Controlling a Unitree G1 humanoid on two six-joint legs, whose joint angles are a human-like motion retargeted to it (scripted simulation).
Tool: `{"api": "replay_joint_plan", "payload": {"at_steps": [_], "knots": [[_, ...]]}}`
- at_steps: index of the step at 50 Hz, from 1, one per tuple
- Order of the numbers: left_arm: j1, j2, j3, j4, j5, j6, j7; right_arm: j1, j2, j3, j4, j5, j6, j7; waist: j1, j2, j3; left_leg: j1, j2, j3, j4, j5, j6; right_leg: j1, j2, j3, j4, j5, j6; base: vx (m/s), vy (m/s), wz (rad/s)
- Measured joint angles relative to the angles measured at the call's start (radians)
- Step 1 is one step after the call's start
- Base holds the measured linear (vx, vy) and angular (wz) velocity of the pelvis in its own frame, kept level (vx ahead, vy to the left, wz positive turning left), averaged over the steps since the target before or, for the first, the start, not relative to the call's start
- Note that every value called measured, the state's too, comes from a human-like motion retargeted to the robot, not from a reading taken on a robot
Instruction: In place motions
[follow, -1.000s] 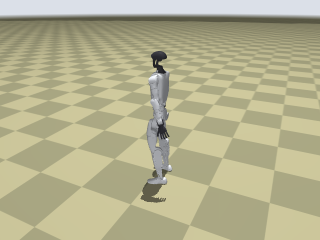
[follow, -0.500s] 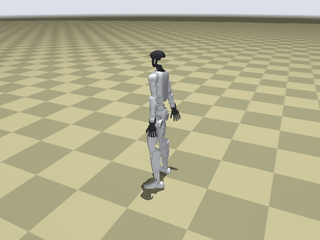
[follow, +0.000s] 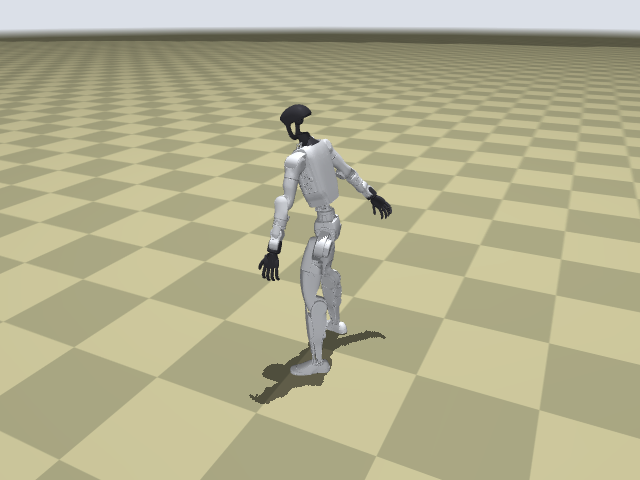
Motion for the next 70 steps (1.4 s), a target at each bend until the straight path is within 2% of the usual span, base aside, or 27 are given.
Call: {"api": "replay_joint_plan", "payload": {"at_steps": [5,8,10,15,22,27,32,35,37,40,43,47,50,52,54,57,61,66,67,70], "knots": [[-0.114,0.050,-0.035,-0.033,-0.012,-0.005,0.031,0.051,-0.014,-0.138,0.050,0.187,-0.068,0.070,0.040,-0.025,0.153,-0.013,0.033,0.037,-0.014,0.030,-0.018,-0.077,0.030,0.066,-0.014,0.053,-0.025,-0.28,-0.28,-0.66],[-0.179,0.120,-0.041,-0.031,-0.042,0.026,0.050,0.038,-0.061,-0.162,0.073,0.323,-0.144,0.164,-0.021,-0.019,0.233,-0.086,0.081,0.070,-0.018,0.053,-0.043,-0.175,0.082,0.096,-0.027,0.082,-0.043,-0.56,-0.11,-0.78],[-0.213,0.192,-0.044,-0.037,-0.053,0.035,0.054,0.023,-0.086,-0.167,0.085,0.417,-0.187,0.230,-0.074,-0.038,0.303,-0.121,0.105,0.093,-0.026,0.074,-0.061,-0.228,0.109,0.115,-0.042,0.109,-0.053,-0.39,-0.23,-0.76],[-0.282,0.313,-0.116,-0.063,-0.087,0.030,0.081,0.086,-0.097,-0.198,0.094,0.611,-0.207,0.301,-0.133,-0.051,0.312,-0.318,0.157,0.124,-0.041,0.126,-0.090,-0.459,0.181,0.174,-0.106,0.201,-0.068,-0.34,-0.16,-0.93],[-0.439,0.334,-0.249,-0.095,-0.116,-0.006,0.093,0.158,-0.076,-0.222,0.094,0.860,-0.207,0.315,-0.176,-0.094,0.312,-0.540,0.198,0.178,-0.062,0.165,-0.081,-0.756,0.262,0.240,-0.125,0.277,-0.074,-0.22,-0.11,-0.93],[-0.445,0.289,-0.208,-0.135,-0.074,-0.060,0.101,0.113,-0.115,-0.121,0.094,0.971,-0.240,0.337,-0.322,-0.170,0.312,-0.635,0.196,0.220,-0.078,0.171,-0.084,-0.884,0.284,0.264,-0.131,0.297,-0.076,-0.06,0.13,-0.41],[-0.473,0.283,-0.141,-0.106,-0.069,-0.049,0.072,-0.010,-0.134,-0.012,0.094,1.072,-0.310,0.361,-0.476,-0.258,0.312,-0.702,0.201,0.248,-0.080,0.167,-0.090,-0.968,0.303,0.278,-0.134,0.303,-0.079,0.03,0.16,-0.34],[-0.492,0.244,-0.124,-0.082,-0.063,-0.040,0.024,-0.039,-0.124,0.042,0.094,1.107,-0.317,0.361,-0.509,-0.284,0.312,-0.719,0.206,0.250,-0.081,0.169,-0.092,-0.979,0.308,0.271,-0.134,0.300,-0.070,0.01,0.03,-0.08],[-0.489,0.192,-0.129,-0.077,-0.028,-0.040,-0.006,-0.026,-0.116,0.046,0.094,1.126,-0.315,0.350,-0.493,-0.278,0.312,-0.716,0.207,0.257,-0.082,0.175,-0.091,-0.974,0.305,0.264,-0.131,0.296,-0.069,-0.01,-0.02,0.09],[-0.446,0.108,-0.134,-0.096,0.051,-0.058,-0.031,0.005,-0.113,0.024,0.094,1.160,-0.312,0.312,-0.437,-0.236,0.312,-0.715,0.209,0.244,-0.078,0.185,-0.083,-0.956,0.298,0.253,-0.127,0.288,-0.070,0.06,0.03,0.25],[-0.339,0.066,-0.111,-0.140,0.041,-0.087,-0.044,0.005,-0.133,-0.001,0.094,1.163,-0.333,0.247,-0.382,-0.175,0.312,-0.702,0.211,0.226,-0.068,0.189,-0.077,-0.919,0.288,0.230,-0.122,0.274,-0.074,0.11,0.09,0.40],[-0.108,0.110,-0.069,-0.174,-0.116,-0.144,-0.026,-0.069,-0.199,0.002,0.094,1.064,-0.356,0.233,-0.322,-0.115,0.312,-0.656,0.209,0.201,-0.055,0.191,-0.074,-0.840,0.272,0.209,-0.119,0.256,-0.078,0.13,0.13,0.45],[0.098,0.173,-0.045,-0.100,-0.246,-0.127,0.003,-0.153,-0.262,0.039,0.094,0.924,-0.354,0.296,-0.270,-0.064,0.312,-0.617,0.200,0.185,-0.048,0.184,-0.070,-0.776,0.254,0.186,-0.117,0.242,-0.077,0.09,0.14,0.61],[0.270,0.200,-0.002,-0.045,-0.326,-0.122,-0.010,-0.200,-0.303,0.052,0.090,0.806,-0.321,0.339,-0.214,-0.026,0.312,-0.589,0.186,0.177,-0.047,0.181,-0.066,-0.734,0.235,0.176,-0.115,0.232,-0.072,0.02,0.17,0.71],[0.439,0.213,0.077,-0.004,-0.308,-0.115,-0.009,-0.228,-0.344,0.058,0.069,0.698,-0.281,0.375,-0.144,0.019,0.312,-0.567,0.165,0.159,-0.047,0.179,-0.059,-0.693,0.209,0.163,-0.113,0.221,-0.065,-0.01,0.26,0.86],[0.662,0.237,0.142,0.030,-0.249,-0.094,0.003,-0.246,-0.408,0.080,0.030,0.573,-0.243,0.331,-0.017,0.111,0.312,-0.551,0.128,0.112,-0.046,0.179,-0.047,-0.635,0.165,0.126,-0.111,0.204,-0.055,-0.07,0.22,1.11],[0.860,0.295,0.156,0.027,-0.164,-0.056,-0.027,-0.266,-0.505,0.140,0.011,0.485,-0.198,0.220,0.175,0.239,0.312,-0.549,0.064,0.022,-0.037,0.193,-0.027,-0.558,0.095,0.057,-0.112,0.191,-0.051,-0.20,0.16,1.37],[0.971,0.265,0.337,-0.010,-0.205,-0.091,0.013,-0.262,-0.613,0.146,-0.050,0.376,-0.156,0.178,0.431,0.405,0.312,-0.590,-0.027,-0.108,-0.032,0.225,-0.021,-0.486,0.013,-0.071,-0.128,0.184,-0.046,-0.19,-0.08,1.61],[0.967,0.250,0.363,0.015,-0.219,-0.078,0.035,-0.259,-0.633,0.130,-0.059,0.350,-0.156,0.163,0.483,0.439,0.312,-0.605,-0.041,-0.125,-0.033,0.234,-0.024,-0.480,0.002,-0.098,-0.133,0.185,-0.047,-0.15,-0.13,1.53],[0.931,0.195,0.409,0.120,-0.246,0.035,0.092,-0.248,-0.691,0.072,-0.057,0.317,-0.151,0.119,0.640,0.544,0.312,-0.649,-0.065,-0.162,-0.034,0.256,-0.039,-0.471,-0.014,-0.175,-0.145,0.194,-0.054,-0.15,-0.23,1.21]]}}
